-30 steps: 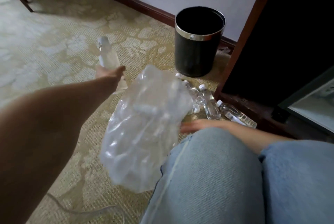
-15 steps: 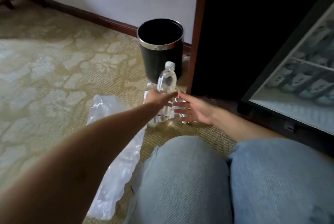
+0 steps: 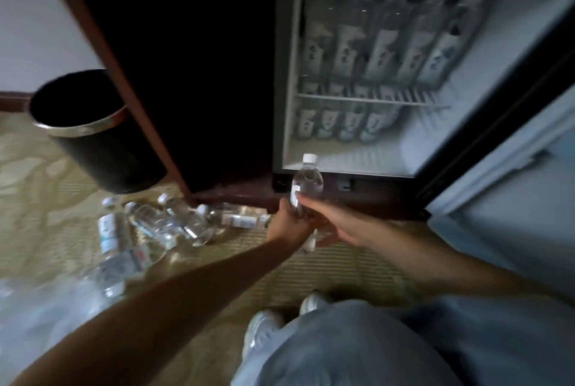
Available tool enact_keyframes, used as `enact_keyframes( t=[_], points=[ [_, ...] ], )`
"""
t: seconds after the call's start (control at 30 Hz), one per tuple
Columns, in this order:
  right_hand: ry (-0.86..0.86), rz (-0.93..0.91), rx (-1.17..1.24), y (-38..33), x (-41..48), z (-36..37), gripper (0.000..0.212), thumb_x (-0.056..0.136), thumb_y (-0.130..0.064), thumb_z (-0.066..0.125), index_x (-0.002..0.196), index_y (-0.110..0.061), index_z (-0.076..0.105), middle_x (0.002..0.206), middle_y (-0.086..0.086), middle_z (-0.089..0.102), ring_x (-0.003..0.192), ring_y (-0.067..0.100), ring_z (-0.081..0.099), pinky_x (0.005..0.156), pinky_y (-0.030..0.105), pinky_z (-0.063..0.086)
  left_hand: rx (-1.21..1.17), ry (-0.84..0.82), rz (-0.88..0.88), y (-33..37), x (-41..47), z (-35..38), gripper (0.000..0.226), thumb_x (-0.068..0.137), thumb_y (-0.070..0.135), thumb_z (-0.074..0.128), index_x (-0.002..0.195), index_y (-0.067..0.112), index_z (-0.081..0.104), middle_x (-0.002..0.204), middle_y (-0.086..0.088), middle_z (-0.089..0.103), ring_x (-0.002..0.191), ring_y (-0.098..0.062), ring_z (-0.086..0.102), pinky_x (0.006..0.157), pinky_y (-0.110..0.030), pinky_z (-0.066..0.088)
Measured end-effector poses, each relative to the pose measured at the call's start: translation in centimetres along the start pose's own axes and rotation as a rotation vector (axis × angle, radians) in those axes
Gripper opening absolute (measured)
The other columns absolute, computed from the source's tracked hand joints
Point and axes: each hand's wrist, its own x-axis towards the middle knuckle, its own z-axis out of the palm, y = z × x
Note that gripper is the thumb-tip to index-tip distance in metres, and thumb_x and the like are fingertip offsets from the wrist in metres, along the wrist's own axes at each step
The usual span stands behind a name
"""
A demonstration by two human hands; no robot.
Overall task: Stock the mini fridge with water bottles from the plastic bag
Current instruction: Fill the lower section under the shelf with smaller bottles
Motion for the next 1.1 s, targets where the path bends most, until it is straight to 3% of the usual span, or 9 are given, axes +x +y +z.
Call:
enact_keyframes(
  t=[0.07, 0.13, 0.33, 0.47, 0.63, 0.77, 0.9, 1.0, 1.1],
  points=[
    [0.127, -0.018, 0.067, 1.7, 0.1, -2.6, 0.034, 0.081, -0.055, 0.063, 0.089, -0.022, 0.066, 0.081, -0.003, 0.065, 0.073, 0.009, 0.063, 0.058, 0.023, 0.048, 0.02, -0.096, 0.057, 1.0, 0.3, 3.3, 0.056, 0.078, 0.03, 0.072, 0.12, 0.01, 0.041, 0.106, -0.006, 0.063, 0.099, -0.026, 0.063, 0.079, -0.035, 0.05],
    [0.27, -0.072, 0.127, 3.5, 0.8, -5.0, 0.029, 0.081, -0.047, 0.068, 0.097, -0.021, 0.067, 0.084, -0.002, 0.07, 0.073, 0.008, 0.067, 0.055, 0.019, 0.045, 0.04, -0.163, 0.103, 1.6, 0.8, 5.9, 0.059, 0.078, 0.027, 0.072, 0.125, 0.013, 0.039, 0.11, -0.006, 0.064, 0.099, -0.026, 0.064, 0.083, -0.04, 0.053],
    [0.302, -0.174, 0.057, 4.5, 3.6, -10.6, 0.042, 0.074, -0.038, 0.078, 0.11, -0.019, 0.066, 0.097, 0.0, 0.073, 0.086, 0.011, 0.069, 0.071, 0.021, 0.054, 0.021, -0.116, 0.199, 3.3, 4.6, 8.9, 0.056, 0.069, 0.03, 0.082, 0.116, 0.016, 0.055, 0.101, 0.002, 0.068, 0.09, -0.015, 0.065, 0.075, -0.031, 0.054],
    [0.318, -0.237, -0.072, 2.2, 5.7, -13.9, 0.069, 0.057, -0.052, 0.082, 0.114, -0.019, 0.059, 0.105, -0.002, 0.07, 0.095, 0.011, 0.067, 0.085, 0.029, 0.054, -0.102, -0.032, 0.263, 4.9, 7.8, 10.0, 0.058, 0.068, 0.016, 0.083, 0.118, 0.021, 0.054, 0.104, 0.005, 0.068, 0.095, -0.013, 0.066, 0.083, -0.037, 0.056],
    [0.495, -0.388, -0.116, 0.1, 7.5, -17.0, 0.05, 0.065, -0.029, 0.086, 0.107, -0.016, 0.06, 0.106, -0.002, 0.068, 0.098, 0.014, 0.065, 0.09, 0.034, 0.052, -0.202, 0.045, 0.384, 8.0, 11.5, 11.3, 0.058, 0.072, 0.009, 0.079, 0.12, 0.025, 0.051, 0.108, 0.008, 0.066, 0.1, -0.011, 0.064, 0.084, -0.037, 0.056],
    [0.664, -0.471, -0.088, -0.5, 8.7, -19.1, 0.058, 0.065, -0.021, 0.085, 0.117, -0.015, 0.058, 0.106, 0.002, 0.069, 0.098, 0.019, 0.065, 0.088, 0.036, 0.053, -0.247, -0.03, 0.407, 10.4, 13.6, 12.9, 0.055, 0.079, -0.007, 0.065, 0.127, 0.018, 0.05, 0.115, 0.005, 0.062, 0.111, -0.012, 0.058, 0.088, -0.027, 0.052],
    [0.781, -0.451, -0.054, 0.5, 9.9, -20.8, 0.061, 0.068, -0.024, 0.084, 0.12, -0.015, 0.052, 0.112, 0.004, 0.067, 0.104, 0.023, 0.062, 0.091, 0.044, 0.051, -0.178, -0.234, 0.343, 11.4, 15.4, 14.3, 0.084, 0.07, -0.021, 0.041, 0.143, 0.021, 0.041, 0.132, -0.005, 0.057, 0.125, -0.017, 0.052, 0.096, -0.031, 0.049],
    [0.779, -0.47, -0.057, 0.7, 10.3, -21.7, 0.063, 0.069, -0.018, 0.083, 0.121, -0.01, 0.049, 0.115, 0.006, 0.064, 0.107, 0.024, 0.06, 0.094, 0.044, 0.049, -0.177, -0.275, 0.3, 11.3, 15.9, 14.8, 0.088, 0.069, -0.016, 0.04, 0.146, 0.026, 0.035, 0.127, -0.005, 0.061, 0.115, -0.018, 0.059, 0.084, -0.032, 0.051],
    [0.815, -0.49, -0.056, 1.2, 10.8, -21.5, 0.065, 0.071, -0.013, 0.082, 0.125, -0.008, 0.046, 0.119, 0.008, 0.06, 0.11, 0.023, 0.057, 0.095, 0.044, 0.048, -0.278, -0.314, 0.198, 11.9, 15.4, 14.9, 0.078, 0.081, -0.02, 0.037, 0.147, 0.021, 0.031, 0.129, -0.008, 0.058, 0.108, -0.018, 0.06, 0.062, -0.018, 0.043]
  ],
)
